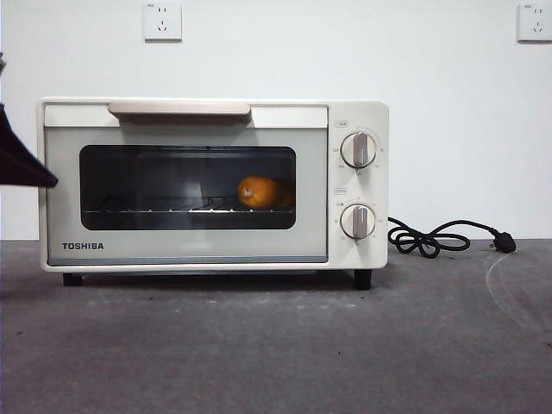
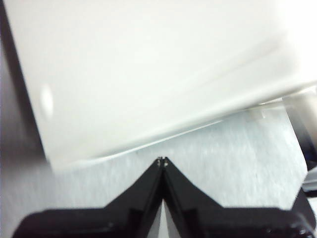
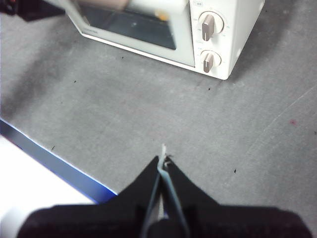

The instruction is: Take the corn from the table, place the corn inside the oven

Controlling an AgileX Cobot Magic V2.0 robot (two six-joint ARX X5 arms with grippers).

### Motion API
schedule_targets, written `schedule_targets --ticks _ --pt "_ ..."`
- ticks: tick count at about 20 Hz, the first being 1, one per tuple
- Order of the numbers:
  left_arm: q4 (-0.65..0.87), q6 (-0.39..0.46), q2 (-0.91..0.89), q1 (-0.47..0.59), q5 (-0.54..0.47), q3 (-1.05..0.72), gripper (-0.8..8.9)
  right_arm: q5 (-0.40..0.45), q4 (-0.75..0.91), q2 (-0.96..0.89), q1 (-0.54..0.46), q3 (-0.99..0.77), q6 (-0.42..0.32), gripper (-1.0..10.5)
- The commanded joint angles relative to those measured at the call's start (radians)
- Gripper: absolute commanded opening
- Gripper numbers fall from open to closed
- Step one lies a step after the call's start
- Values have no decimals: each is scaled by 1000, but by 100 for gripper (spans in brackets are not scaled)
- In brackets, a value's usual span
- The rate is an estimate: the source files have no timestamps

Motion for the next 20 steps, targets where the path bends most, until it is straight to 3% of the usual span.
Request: schedule_targets --ticks 1,8,13,15,17,20 --pt "2 -9 -1 -4 2 30 -7 1 8 -1 1 -3 -2 -12" --pt "-85 34 -124 -4 -1 66 -7 8 11 0 1 -3 -3 -11" --pt "-198 81 -383 -39 -185 66 -7 39 36 0 1 -3 -4 -11" --pt "-286 126 -491 -81 -276 66 -7 111 36 3 1 -3 -10 -11" --pt "-388 163 -592 -132 -352 66 -7 133 37 21 1 -3 -27 -11" --pt "-536 183 -726 -200 -372 66 -7 131 37 47 1 -3 -46 -11"
